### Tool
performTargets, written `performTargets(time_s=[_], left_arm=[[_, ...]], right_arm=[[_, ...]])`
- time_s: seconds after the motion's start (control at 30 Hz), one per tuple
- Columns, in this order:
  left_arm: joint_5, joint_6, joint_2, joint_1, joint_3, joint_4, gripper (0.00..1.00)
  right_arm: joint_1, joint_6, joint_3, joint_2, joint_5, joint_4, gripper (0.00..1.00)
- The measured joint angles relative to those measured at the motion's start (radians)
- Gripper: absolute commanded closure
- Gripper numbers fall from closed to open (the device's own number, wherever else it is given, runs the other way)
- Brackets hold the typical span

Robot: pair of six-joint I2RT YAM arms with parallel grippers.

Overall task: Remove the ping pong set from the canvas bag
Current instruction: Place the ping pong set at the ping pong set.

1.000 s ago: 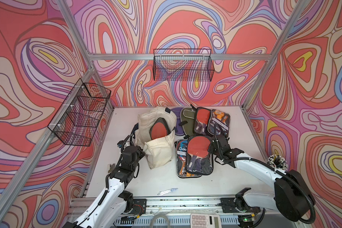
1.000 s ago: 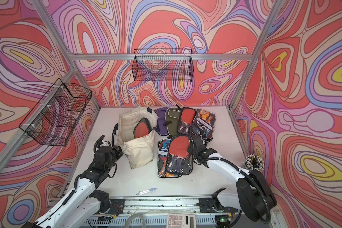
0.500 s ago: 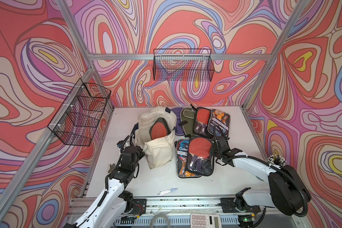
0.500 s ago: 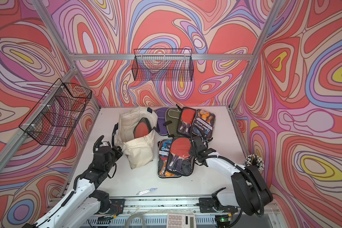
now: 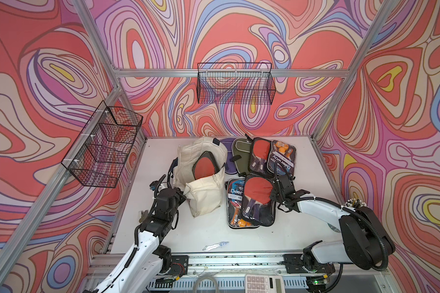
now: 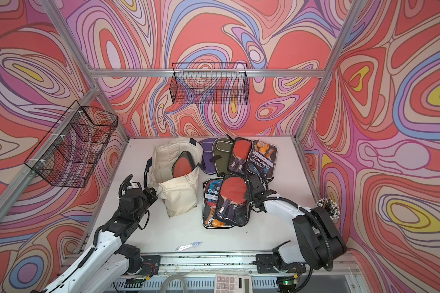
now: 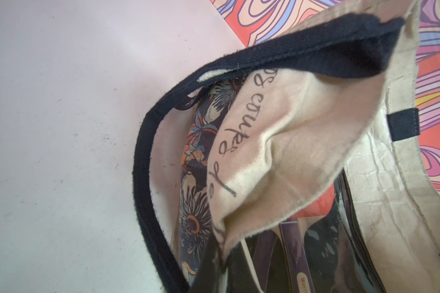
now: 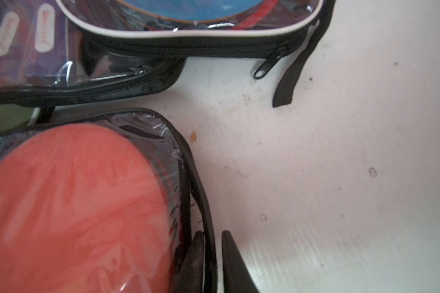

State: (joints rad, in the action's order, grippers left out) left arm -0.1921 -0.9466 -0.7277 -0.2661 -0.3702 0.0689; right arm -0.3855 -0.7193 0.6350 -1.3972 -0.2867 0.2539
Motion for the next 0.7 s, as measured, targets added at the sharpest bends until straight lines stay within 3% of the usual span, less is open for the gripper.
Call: performTargets(time_s=[0.1,0.3,0.4,0.7], left_arm=[[0.000,0.000,0.006,0.001,0.006,0.003,1.00],[0.000,0.000,0.007,0.005,0.006,0.003,1.00],[0.000,0.000,0.005,0.005,0.006,0.002,1.00],[0.001,-0.004,-0.010,0.005,0.007,-0.010,1.00]], right_arm=[[0.001,0.005,0.001,0.000,0.000,0.001,0.67],[0.004,0.014,0.006,0.000,0.005,0.006,0.29],[0.005,0.013,0.022,0.003,0.005,0.020,0.24],[0.005,0.030,0.104,0.058,-0.014,0.075,0.23]])
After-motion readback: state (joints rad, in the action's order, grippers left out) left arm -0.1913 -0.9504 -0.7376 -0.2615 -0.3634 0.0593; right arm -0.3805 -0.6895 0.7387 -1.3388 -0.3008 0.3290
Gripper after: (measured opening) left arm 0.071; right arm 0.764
